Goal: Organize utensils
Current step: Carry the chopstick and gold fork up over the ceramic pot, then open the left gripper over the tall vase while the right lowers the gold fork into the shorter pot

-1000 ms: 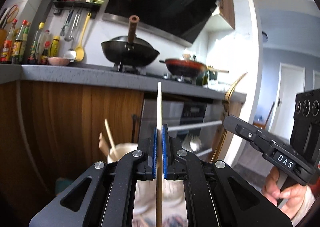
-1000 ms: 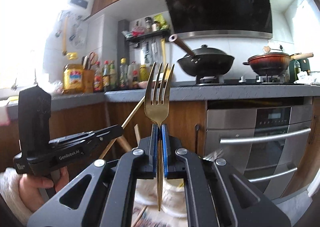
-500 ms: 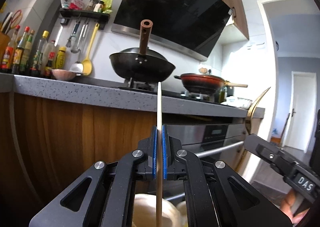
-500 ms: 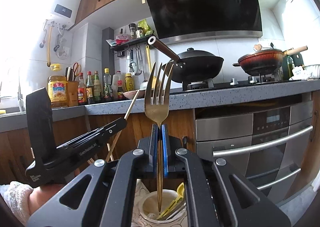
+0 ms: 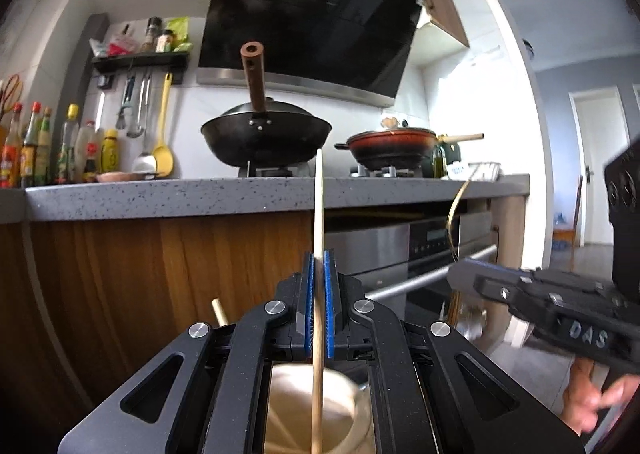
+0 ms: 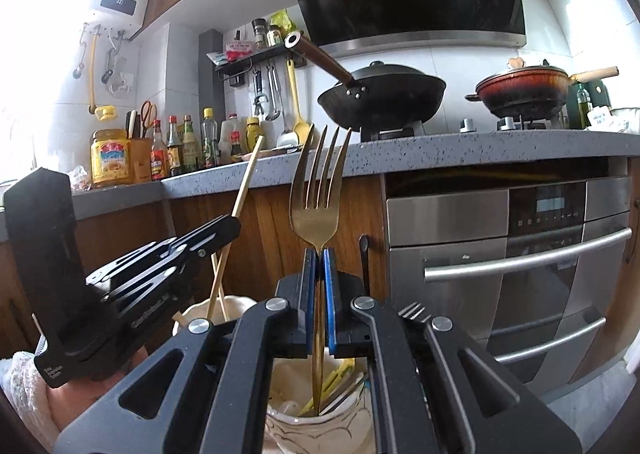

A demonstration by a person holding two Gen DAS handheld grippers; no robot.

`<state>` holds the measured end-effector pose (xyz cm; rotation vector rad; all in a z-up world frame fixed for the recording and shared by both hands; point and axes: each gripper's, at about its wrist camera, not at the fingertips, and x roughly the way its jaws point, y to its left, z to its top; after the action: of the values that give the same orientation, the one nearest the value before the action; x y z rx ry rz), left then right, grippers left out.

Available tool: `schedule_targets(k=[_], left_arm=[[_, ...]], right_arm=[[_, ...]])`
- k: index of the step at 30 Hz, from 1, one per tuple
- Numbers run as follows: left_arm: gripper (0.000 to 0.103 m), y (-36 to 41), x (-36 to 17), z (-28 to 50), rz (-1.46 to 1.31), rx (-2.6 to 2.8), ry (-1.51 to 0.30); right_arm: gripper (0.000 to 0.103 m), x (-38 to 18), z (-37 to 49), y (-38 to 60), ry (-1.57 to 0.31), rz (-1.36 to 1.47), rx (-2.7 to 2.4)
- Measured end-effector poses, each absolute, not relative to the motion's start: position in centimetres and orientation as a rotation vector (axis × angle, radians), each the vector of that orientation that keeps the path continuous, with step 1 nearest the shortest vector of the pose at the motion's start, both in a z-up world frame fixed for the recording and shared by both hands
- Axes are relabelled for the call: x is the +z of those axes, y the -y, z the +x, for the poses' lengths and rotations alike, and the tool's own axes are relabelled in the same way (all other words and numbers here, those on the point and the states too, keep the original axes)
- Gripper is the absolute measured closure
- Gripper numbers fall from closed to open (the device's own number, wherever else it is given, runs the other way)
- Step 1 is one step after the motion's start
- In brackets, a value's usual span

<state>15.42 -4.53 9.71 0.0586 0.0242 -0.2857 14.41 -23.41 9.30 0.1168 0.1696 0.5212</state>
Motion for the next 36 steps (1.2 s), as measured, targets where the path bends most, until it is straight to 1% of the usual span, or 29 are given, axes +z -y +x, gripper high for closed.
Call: schedule_targets(k=[5,10,17,18,19,20,24,25,29,31,34,35,36], left_arm=[[0.098,4.0,9.1,14.1,0.087,-0.28,-0.041],[0.097,4.6,8.5,12.1,0.189,-0.234,-0.083],[0.097,3.3,6.9,11.6,0.125,-0.213,-0.197],[0.094,3.1,6.7,11.6,0.12,-0.207,-0.204],[0.088,2.9,6.4,11.5,0.111,-0.206,-0.211],[0.085,2.7,6.2,11.4,0.102,-0.212,-0.215],[0.083,2.5,5.9,11.2,0.093,-0.221,-0.224],[0.079,2.5,5.8,11.1,0.09,-0.225,-0.221],[0.078,2.6,5.6,11.0,0.09,-0.236,-0.223],[0.072,2.7,5.5,11.0,0.093,-0.235,-0.227],[0.071,2.5,5.6,10.9,0.082,-0.239,-0.224],[0.071,2.5,5.6,10.8,0.082,-0.238,-0.223],[0.071,2.5,5.6,10.8,0.081,-0.238,-0.222]], right_arm=[[0.099,8.6,14.2,23.2,-0.194,0.098,0.537],[0.099,7.6,13.9,22.8,-0.228,0.077,0.56],[0.099,6.9,14.1,22.0,-0.271,0.06,0.583],[0.099,6.7,14.2,21.8,-0.283,0.054,0.58],[0.099,6.6,14.3,21.8,-0.283,0.053,0.576],[0.099,6.6,14.4,21.8,-0.28,0.053,0.572],[0.099,6.5,14.6,21.8,-0.283,0.06,0.558],[0.098,6.4,14.7,21.8,-0.282,0.06,0.55],[0.098,6.4,14.7,21.7,-0.276,0.055,0.543],[0.097,6.5,14.6,21.7,-0.268,0.056,0.533],[0.097,6.5,14.6,21.9,-0.265,0.063,0.523],[0.096,6.5,14.7,22.1,-0.266,0.067,0.518],[0.091,6.5,14.8,22.2,-0.267,0.07,0.517]])
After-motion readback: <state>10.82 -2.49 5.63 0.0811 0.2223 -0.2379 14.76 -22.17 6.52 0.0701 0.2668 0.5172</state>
